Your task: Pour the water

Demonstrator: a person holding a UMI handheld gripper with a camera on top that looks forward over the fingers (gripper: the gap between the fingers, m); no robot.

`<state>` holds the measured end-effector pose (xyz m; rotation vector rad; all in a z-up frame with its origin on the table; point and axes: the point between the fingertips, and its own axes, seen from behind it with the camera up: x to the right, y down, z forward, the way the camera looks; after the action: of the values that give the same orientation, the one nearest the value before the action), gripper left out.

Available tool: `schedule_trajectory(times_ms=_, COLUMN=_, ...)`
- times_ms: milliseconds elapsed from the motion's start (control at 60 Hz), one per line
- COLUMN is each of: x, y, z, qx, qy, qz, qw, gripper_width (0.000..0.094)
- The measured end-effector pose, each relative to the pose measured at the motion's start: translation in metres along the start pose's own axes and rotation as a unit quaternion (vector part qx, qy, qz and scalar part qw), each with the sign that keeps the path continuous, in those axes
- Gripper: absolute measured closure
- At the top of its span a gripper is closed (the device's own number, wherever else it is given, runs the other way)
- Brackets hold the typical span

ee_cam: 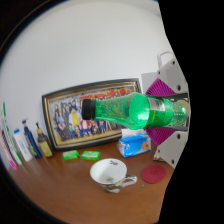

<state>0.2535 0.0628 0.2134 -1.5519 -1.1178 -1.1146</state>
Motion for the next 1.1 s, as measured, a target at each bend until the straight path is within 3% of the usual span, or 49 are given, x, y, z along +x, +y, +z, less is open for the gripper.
schedule_trajectory(times_ms=133, x=0.003, y=-0.008, z=-0.015, qx=0.048, qy=-0.025, qz=0.189, qw=0.981, gripper_width=0.0570)
schedule_trajectory(times_ms=433, x=-0.050, y=0.004, z=-0.003, qx=0.059, qy=-0.110, qz=0.499, qw=0.857, gripper_width=0.0567)
schedule_trajectory(times_ms=717, x=-0.114, y=0.030, z=0.032, qx=0.038, qy=-0.144, qz=0.590, qw=0.793, gripper_width=0.0561)
schedule_trajectory(times_ms=867, x=-0.110, y=0.035, z=0.031, qx=0.045, qy=-0.131, qz=0.615, qw=0.776, gripper_width=0.0557)
schedule_trajectory(times_ms=1100, x=-0.112, y=0.034, z=0.031, qx=0.036, qy=-0.134, qz=0.607, qw=0.782, gripper_width=0.0413)
